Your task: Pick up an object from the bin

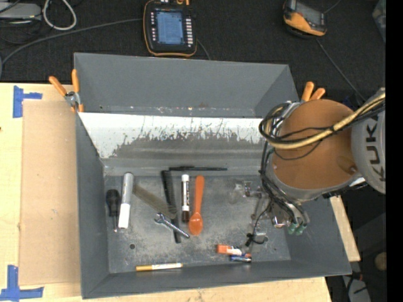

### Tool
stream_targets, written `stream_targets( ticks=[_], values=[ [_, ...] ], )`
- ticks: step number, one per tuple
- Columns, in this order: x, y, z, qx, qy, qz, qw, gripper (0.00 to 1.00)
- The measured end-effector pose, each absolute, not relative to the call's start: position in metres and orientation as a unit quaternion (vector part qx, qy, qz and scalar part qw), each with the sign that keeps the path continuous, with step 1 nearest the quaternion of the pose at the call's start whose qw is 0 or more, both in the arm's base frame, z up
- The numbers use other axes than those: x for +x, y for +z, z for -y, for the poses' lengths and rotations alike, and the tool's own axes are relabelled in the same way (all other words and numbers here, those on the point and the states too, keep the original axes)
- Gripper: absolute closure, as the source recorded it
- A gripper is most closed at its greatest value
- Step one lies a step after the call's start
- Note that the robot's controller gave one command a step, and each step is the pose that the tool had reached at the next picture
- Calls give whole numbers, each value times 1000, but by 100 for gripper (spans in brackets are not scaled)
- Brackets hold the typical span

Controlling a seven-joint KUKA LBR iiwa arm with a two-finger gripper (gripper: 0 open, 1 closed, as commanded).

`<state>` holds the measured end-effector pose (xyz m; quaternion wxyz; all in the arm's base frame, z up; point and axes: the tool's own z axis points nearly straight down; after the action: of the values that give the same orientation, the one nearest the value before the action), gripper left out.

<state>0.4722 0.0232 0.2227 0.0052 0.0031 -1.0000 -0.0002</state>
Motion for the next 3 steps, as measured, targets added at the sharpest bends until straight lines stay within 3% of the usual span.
stream_targets(
  ticks=[1,2,3],
  values=[
    [474,226,-23,2,0,1000,1,0],
    [472,94,-6,60,0,998,0,0],
    [469,144,-11,94,0,996,-6,0]
  ],
)
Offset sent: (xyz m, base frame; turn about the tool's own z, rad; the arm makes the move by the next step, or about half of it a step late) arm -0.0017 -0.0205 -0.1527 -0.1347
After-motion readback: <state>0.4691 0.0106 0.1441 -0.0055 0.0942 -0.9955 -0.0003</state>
